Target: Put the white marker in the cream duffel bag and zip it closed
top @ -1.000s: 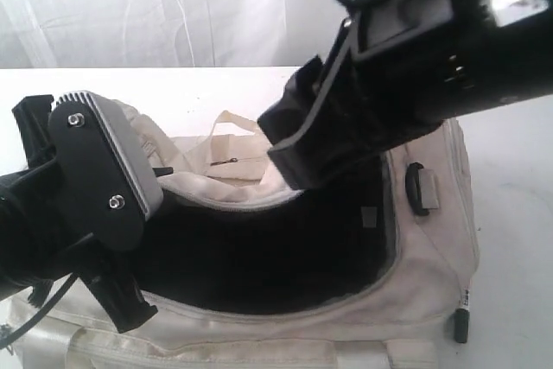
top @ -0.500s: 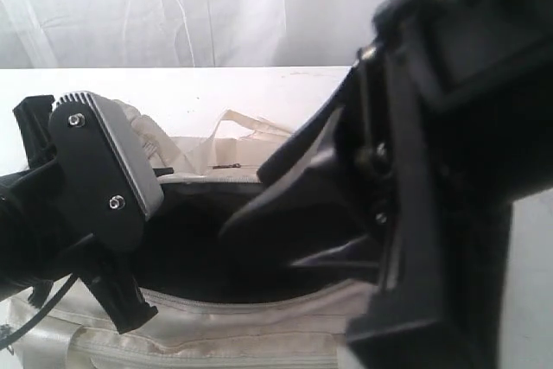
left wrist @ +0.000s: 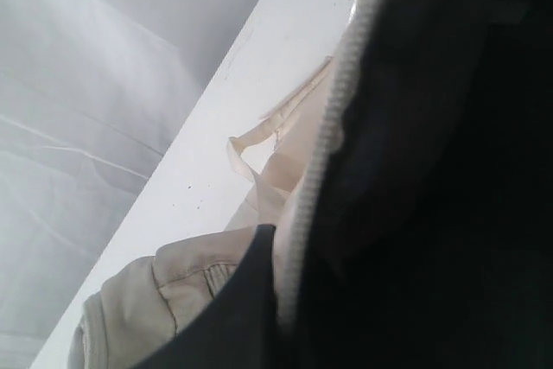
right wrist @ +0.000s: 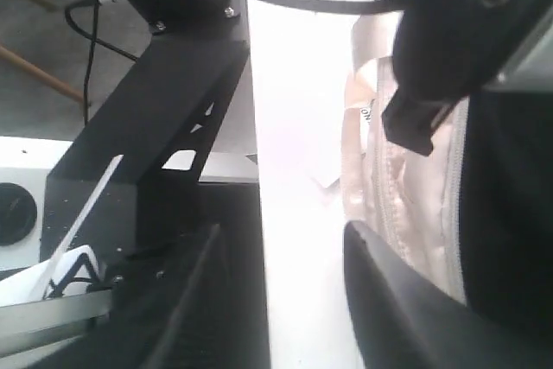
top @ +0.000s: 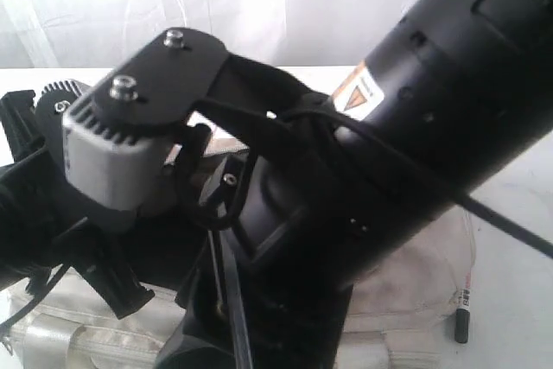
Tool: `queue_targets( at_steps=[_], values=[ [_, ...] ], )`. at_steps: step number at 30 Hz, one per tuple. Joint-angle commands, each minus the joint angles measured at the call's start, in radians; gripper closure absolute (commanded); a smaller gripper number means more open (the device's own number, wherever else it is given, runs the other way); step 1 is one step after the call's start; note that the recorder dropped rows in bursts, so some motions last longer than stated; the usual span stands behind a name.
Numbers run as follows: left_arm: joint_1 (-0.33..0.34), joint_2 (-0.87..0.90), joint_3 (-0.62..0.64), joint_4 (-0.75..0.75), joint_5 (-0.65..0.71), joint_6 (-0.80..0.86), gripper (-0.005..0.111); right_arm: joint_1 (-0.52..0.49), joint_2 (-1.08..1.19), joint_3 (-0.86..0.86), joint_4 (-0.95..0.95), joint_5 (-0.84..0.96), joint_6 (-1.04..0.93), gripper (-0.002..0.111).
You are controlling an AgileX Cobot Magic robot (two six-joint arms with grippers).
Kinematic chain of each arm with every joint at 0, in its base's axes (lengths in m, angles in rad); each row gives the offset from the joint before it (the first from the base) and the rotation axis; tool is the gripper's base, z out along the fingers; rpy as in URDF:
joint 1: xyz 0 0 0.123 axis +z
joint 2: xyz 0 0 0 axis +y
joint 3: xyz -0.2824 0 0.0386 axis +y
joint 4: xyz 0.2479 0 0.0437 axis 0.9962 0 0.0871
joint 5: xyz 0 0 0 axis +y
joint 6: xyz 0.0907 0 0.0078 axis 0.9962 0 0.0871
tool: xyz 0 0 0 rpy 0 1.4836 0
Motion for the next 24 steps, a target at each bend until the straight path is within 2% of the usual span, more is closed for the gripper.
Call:
queue_targets(
  at_steps=[1,14,24],
  values=[
    [0.002,-0.002,0.004,-0.010,-0.008,-0.091,0.107,0.002,0.022,0.035,-0.028,-0.086,-0.054,0.067],
    [0.002,-0.002,0.004,-0.010,-0.010,-0.134,0.107,0.002,0.134,0.101,-0.040,-0.228,-0.130,0.067],
    [0.002,-0.002,0.004,-0.010,-0.032,-0.155,0.107,0.002,0.173,0.105,-0.049,-0.250,-0.135,0.070]
  ],
)
